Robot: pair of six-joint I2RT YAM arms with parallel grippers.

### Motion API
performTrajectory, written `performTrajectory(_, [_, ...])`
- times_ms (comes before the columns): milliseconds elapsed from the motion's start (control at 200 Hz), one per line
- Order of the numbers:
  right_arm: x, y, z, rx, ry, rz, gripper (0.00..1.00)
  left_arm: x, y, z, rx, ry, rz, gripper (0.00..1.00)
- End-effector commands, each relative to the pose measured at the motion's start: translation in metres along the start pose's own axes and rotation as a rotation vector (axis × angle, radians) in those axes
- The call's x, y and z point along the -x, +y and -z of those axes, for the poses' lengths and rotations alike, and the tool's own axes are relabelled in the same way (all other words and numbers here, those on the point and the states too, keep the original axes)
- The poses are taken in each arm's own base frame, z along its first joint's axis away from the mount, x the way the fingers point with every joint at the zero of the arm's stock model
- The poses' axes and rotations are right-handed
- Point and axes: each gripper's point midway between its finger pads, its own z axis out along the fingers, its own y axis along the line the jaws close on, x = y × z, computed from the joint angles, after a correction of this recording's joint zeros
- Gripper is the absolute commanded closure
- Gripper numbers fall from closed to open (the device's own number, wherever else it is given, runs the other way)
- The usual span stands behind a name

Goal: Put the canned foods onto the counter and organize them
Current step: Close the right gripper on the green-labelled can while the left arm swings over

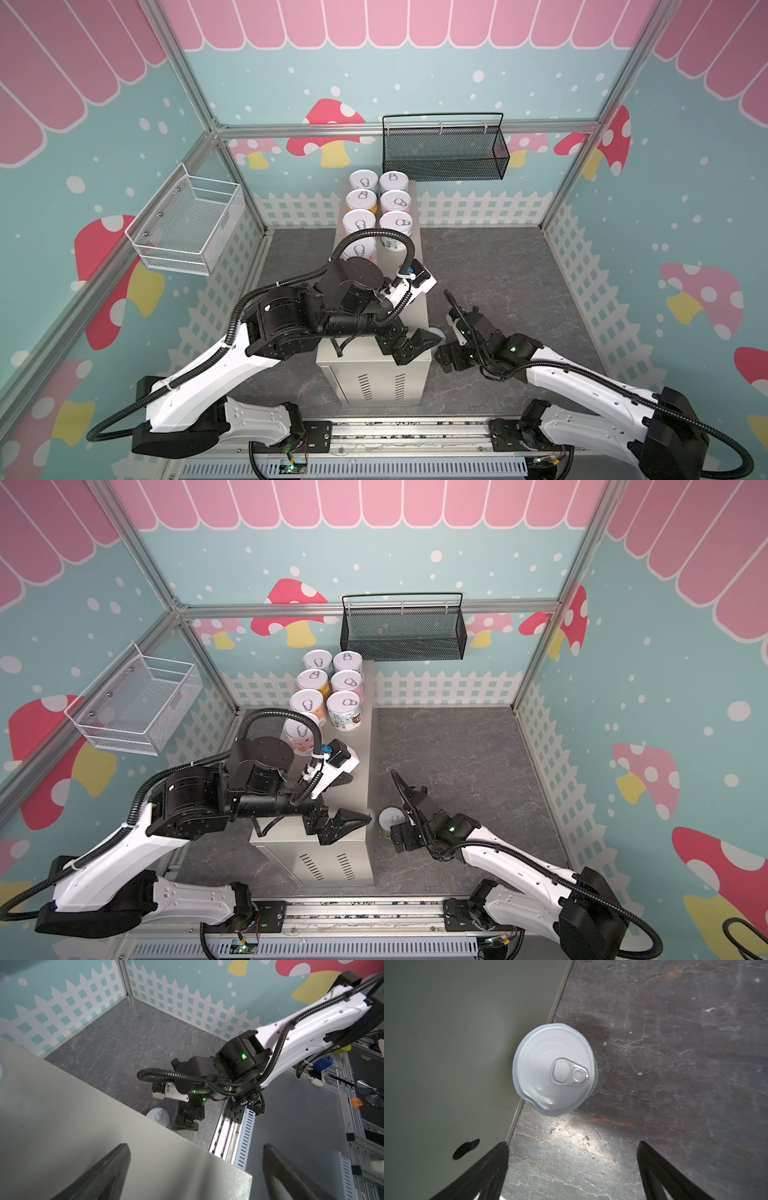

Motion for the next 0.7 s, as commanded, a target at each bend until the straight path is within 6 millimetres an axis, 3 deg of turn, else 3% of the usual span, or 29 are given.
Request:
performTrajectory(0, [0.008,0.023,-0.002,0.119,-0.062,0.006,0.03,0.021,-0.008,0.003,-0.021,-0.060,-0.025,0.01])
performTrajectory(210, [0.005,0.024,-0.018,0.110,-0.055,0.038,0.03,0.028,-0.015,-0.007,-0.042,-0.032,-0.034,0.01])
performTrajectory(695, [0.029,0.013,-0.040,0.024,-0.154,0.049,0.01,0.024,-0.013,-0.037,0.014,0.080,-0.041,0.01])
